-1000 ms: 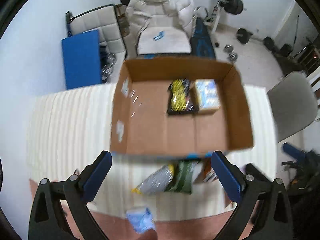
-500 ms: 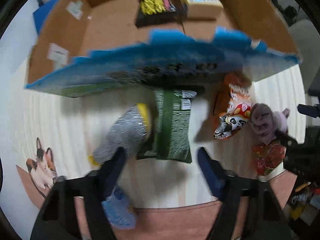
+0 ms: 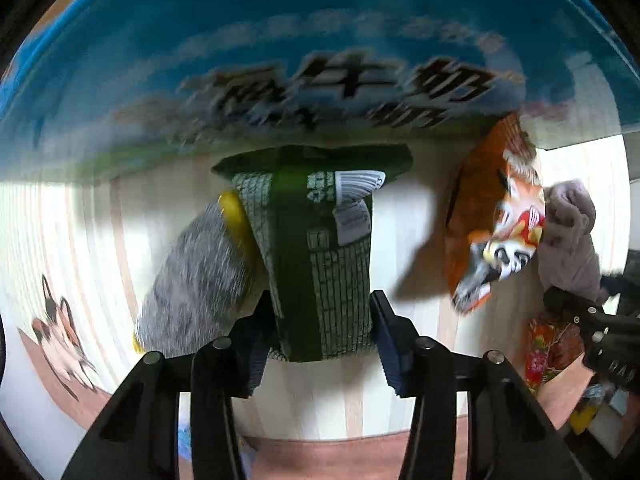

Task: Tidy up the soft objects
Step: 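Grasp the purple sock with the right tool while the left grasps the green snack bag, then carry the sock and green bag into the box and open both tools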

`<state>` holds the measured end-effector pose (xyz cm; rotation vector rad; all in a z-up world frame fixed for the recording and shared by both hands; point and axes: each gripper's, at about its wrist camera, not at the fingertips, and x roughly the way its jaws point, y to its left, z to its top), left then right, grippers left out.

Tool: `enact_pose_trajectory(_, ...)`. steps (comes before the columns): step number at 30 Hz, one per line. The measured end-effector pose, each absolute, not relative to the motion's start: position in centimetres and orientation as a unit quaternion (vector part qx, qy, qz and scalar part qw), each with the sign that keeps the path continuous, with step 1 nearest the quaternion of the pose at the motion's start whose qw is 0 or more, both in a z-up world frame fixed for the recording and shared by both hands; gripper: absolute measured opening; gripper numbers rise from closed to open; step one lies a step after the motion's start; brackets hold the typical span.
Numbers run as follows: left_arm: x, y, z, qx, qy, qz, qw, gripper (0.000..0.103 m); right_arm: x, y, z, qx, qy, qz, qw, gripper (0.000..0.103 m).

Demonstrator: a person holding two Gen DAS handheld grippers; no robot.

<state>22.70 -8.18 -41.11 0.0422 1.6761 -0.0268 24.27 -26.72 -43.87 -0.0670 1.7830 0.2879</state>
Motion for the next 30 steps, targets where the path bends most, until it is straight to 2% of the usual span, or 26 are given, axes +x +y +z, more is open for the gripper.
enact_pose_trajectory(2,21.6,-7.8,-40.7,0.014,0.743,-0.011,0.669,0.041,23.6,-28.6,-44.3,0.064,0.793,0.096,0.599,0.049)
enact_pose_trajectory(5,19.7,-7.3,-40.6,-0.004,0.753,-0.019,0.658,0.041,21.8,-30.0,-44.7,0.143,0.798,0.083,0.580,0.049)
enact_pose_trajectory(7,18.8,-7.2,-40.8,-0.021,0.760,-0.026,0.649,0.041,20.9,-30.6,-44.8,0.181,0.797,0.088,0.570,0.054)
enact_pose_trajectory(9,18.4,-7.1,-41.5,-0.035,0.766,-0.029,0.641,0.042,20.4,-30.7,-44.4,0.173,0.794,0.085,0.576,0.068)
enact_pose_trajectory(11,18.2,-7.0,-42.3,-0.043,0.770,-0.027,0.636,0.043,20.1,-30.9,-43.3,0.143,0.784,0.073,0.600,0.071)
enact_pose_trajectory(15,19.0,-6.4,-43.6,-0.054,0.774,-0.035,0.630,0.048,20.8,-29.9,-40.6,0.075,0.755,0.063,0.648,0.071)
enact_pose_trajectory(19,20.1,-6.6,-44.0,-0.056,0.771,-0.039,0.633,0.050,21.5,-27.6,-40.2,0.033,0.746,0.075,0.661,0.071)
enact_pose_trajectory(22,20.8,-6.5,-44.0,-0.060,0.770,-0.038,0.634,0.041,21.7,-25.2,-41.1,-0.023,0.746,0.077,0.661,0.071)
enact_pose_trajectory(23,20.7,-6.5,-43.9,-0.062,0.770,-0.038,0.634,0.039,21.6,-24.6,-41.7,-0.036,0.752,0.081,0.653,0.069)
enact_pose_trajectory(24,20.4,-5.8,-43.4,-0.063,0.770,-0.038,0.634,0.036,21.6,-24.1,-42.7,-0.045,0.762,0.079,0.641,0.055)
enact_pose_trajectory(25,20.2,-5.5,-42.7,-0.065,0.768,-0.038,0.636,0.034,21.4,-24.0,-43.3,-0.047,0.769,0.073,0.633,0.045)
enact_pose_trajectory(30,18.7,-4.6,-39.8,-0.095,0.754,-0.047,0.649,0.033,20.3,-25.5,-42.7,-0.003,0.767,0.055,0.639,0.044)
